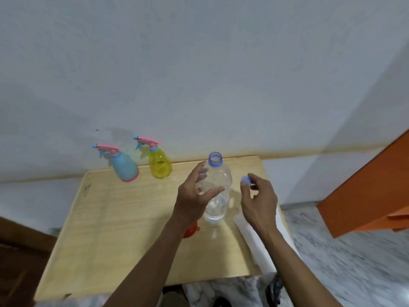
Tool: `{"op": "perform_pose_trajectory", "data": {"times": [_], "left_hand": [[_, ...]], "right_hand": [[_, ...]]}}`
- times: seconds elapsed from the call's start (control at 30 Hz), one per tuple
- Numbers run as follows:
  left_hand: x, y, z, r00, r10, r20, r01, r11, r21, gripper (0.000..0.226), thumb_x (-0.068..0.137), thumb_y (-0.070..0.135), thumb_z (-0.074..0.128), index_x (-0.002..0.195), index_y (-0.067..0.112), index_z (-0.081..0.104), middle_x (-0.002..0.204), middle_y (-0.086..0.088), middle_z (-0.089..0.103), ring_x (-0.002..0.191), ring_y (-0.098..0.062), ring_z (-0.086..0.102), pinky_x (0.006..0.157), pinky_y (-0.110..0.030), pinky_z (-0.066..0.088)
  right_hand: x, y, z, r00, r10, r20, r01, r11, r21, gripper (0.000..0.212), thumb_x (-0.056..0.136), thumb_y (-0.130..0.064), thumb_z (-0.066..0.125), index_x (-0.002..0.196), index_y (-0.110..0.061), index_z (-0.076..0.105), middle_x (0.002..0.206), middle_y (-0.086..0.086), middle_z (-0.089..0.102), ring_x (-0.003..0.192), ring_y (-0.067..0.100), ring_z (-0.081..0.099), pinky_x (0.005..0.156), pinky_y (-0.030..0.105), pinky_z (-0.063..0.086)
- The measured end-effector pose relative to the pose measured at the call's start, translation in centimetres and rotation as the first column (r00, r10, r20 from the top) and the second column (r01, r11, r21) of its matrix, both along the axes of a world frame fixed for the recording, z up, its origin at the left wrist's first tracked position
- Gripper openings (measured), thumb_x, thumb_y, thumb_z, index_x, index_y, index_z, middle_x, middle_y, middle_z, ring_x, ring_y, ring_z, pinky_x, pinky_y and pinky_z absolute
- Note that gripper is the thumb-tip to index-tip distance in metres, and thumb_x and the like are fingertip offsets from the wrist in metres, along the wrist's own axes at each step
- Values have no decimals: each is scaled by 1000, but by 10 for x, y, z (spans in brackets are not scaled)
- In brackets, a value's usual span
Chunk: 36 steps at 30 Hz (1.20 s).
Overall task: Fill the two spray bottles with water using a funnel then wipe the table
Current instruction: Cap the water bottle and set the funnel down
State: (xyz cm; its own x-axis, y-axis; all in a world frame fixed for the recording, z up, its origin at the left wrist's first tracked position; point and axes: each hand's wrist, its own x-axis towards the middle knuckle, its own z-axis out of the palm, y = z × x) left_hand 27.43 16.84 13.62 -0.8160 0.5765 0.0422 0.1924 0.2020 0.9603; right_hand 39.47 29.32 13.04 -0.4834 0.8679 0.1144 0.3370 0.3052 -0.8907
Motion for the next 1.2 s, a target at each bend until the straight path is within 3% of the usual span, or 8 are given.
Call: {"op": "perform_pose_trajectory", "data": {"times": [0.13,0.33,0.53,0.73,0.87,0.97,1.1,1.2], "left_hand": [[2,0,1,1000,9,-1,-9,1000,1,75,74,33,85,135,46,45,123,21,61,117,7,56,91,-28,55],[0,-3,-1,1000,-6,-28,6,1000,-16,77,79,27,84,142,41,43,130,14,61,119,9,54,96,-37,56],[1,-4,-1,1000,-8,-27,8,1000,-22,81,77,34,86,145,41,42,129,20,59,121,5,54,96,-39,57],[0,-4,-1,999,-34,-30,33,999,-14,76,77,35,85,143,37,47,130,19,59,122,2,56,96,-39,57],[0,-4,0,1000,-24,-18,23,1000,-9,74,76,35,87,137,47,47,129,25,58,122,4,55,97,-40,56],[0,-4,3,999,-31,-20,31,999,-19,72,75,35,87,127,64,46,125,29,57,119,6,56,95,-38,57],[0,-4,0,999,-30,-18,30,999,-18,79,76,37,86,143,44,45,131,22,58,122,3,55,97,-40,56],[0,-3,0,1000,-24,-13,24,1000,-8,83,75,36,87,146,37,44,131,18,58,123,0,56,96,-39,57]], "right_hand": [[-17,10,88,943,298,-151,-269,945,188,28,99,-23,64,127,-19,66,117,-7,62,104,3,63,80,10,49],[-39,24,111,738,603,303,-675,662,326,35,102,-23,58,136,-16,63,119,-4,55,110,17,59,96,35,52],[-44,29,118,643,617,454,-765,541,349,35,105,-23,53,138,-17,60,125,0,53,100,12,52,89,24,43],[-51,31,124,653,592,472,-752,580,314,35,95,-43,67,117,-17,64,106,-1,59,91,17,58,88,35,49],[-49,33,125,612,626,483,-784,562,266,41,97,-40,64,134,-22,61,109,-2,59,90,13,61,87,28,47],[-52,31,118,715,553,427,-692,647,321,35,89,-51,72,104,-19,67,94,-3,62,78,9,57,71,26,44],[-46,30,112,676,627,387,-733,625,267,38,95,-42,66,129,-25,64,108,-5,62,83,11,65,79,23,46],[-45,30,107,703,613,361,-709,643,288,28,97,-38,65,117,-19,66,106,-2,62,82,15,63,79,28,47]]}}
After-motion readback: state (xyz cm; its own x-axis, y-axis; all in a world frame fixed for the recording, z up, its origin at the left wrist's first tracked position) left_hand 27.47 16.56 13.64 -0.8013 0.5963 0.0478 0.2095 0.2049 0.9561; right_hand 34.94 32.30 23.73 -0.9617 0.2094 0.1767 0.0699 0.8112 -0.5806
